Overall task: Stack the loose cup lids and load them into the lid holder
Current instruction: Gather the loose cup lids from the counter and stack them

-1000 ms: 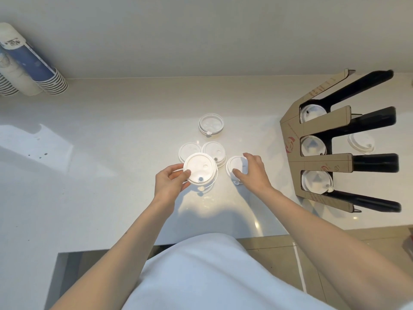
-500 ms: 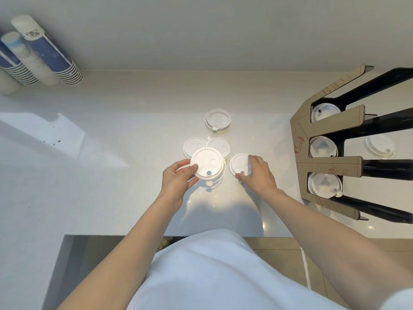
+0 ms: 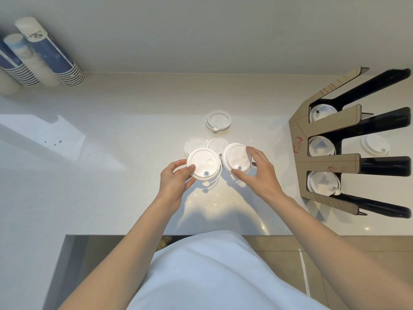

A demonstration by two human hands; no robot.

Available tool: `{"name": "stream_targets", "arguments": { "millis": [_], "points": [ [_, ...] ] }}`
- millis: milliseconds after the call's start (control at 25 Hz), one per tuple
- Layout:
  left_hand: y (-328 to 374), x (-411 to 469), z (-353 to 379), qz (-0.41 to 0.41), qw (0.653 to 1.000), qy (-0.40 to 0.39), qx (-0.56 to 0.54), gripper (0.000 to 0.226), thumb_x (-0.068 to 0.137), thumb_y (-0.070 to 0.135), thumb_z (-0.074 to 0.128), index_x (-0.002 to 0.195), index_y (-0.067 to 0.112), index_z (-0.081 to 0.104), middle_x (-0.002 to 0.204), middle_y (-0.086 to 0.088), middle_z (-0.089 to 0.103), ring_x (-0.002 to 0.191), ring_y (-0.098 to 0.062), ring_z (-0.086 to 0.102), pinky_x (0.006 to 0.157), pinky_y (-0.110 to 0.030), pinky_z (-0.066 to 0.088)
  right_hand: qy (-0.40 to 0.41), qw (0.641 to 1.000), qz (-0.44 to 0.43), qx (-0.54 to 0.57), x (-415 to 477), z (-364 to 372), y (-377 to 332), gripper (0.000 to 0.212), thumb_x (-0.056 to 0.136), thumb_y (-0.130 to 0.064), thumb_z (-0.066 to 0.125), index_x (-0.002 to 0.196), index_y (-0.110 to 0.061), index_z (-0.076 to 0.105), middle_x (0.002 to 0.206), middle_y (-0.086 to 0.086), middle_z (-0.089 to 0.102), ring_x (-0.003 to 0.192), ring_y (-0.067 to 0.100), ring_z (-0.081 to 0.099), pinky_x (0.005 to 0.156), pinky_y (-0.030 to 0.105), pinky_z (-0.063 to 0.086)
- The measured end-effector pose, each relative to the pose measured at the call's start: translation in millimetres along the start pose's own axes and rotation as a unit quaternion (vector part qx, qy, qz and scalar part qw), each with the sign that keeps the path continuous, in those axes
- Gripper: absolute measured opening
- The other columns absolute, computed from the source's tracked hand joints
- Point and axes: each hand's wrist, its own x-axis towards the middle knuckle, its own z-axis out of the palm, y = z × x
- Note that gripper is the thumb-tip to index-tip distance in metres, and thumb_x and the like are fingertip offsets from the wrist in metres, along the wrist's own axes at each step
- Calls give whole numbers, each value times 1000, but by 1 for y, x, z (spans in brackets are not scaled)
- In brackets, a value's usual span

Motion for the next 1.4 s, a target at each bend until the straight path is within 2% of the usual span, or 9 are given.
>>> {"name": "stream_targets", "arguments": {
  "millis": [200,400,480,680,840,1040,1160,1280,1400],
  "points": [
    [3,-5,-5,5,1000,-10,-8,33,92,4,70,123,10,60,105,-8,72,95,-19,70,85,-30,59,-41,996,-66,41,-11,-1,-39,72,79,-33,81,142,-17,49,147,-7,48,130,7,48,105,32,48],
    [10,-13,-10,15,999,-39,-18,30,93,5,69,121,11,60,105,-9,72,93,-18,71,84,-29,59,-66,990,-96,74,-15,6,-66,47,76,-29,83,115,-24,57,144,-12,48,122,2,53,98,30,52],
    [13,-16,-13,19,998,-51,-23,28,93,5,69,119,12,61,106,-10,72,94,-18,72,82,-28,60,-66,989,-99,86,-16,9,-73,43,75,-29,84,111,-24,60,144,-11,50,123,3,53,96,30,54],
    [16,-24,-18,22,997,-72,-20,32,91,4,70,121,10,61,111,-16,73,93,-21,73,74,-22,63,-57,986,-84,130,-24,17,-81,37,75,-26,85,107,-24,67,142,-10,53,127,7,53,91,29,56],
    [17,-29,-19,33,997,-74,-3,33,91,4,70,122,11,60,114,-16,72,97,-21,73,77,-24,62,-49,985,-69,152,-30,21,-84,38,74,-22,86,108,-22,70,141,-8,54,128,5,52,90,25,55],
    [14,-33,-20,35,996,-77,-22,32,97,25,65,122,5,62,115,-13,74,95,-22,76,87,-32,61,-34,983,-69,167,-35,22,-87,39,72,-19,86,108,-22,71,141,-7,53,129,4,51,95,30,55],
    [15,-36,-20,58,996,-72,-15,40,92,29,72,121,5,61,110,-11,75,92,-20,77,83,-29,62,-35,983,-71,164,-38,22,-89,39,72,-19,86,108,-22,71,142,-8,53,128,2,51,95,29,54],
    [14,-38,-19,77,995,-61,17,43,87,22,77,123,5,60,117,-13,74,97,-22,76,83,-29,62,-24,981,-67,179,-39,24,-90,27,81,-16,79,107,-20,72,141,-7,55,125,-2,52,95,29,54],
    [14,-39,-18,82,995,-58,20,39,90,20,75,123,5,60,117,-12,74,96,-21,76,81,-27,63,2,974,-43,222,-38,26,-91,17,92,-12,66,107,-18,72,138,-5,59,127,7,54,94,31,55]
  ]
}}
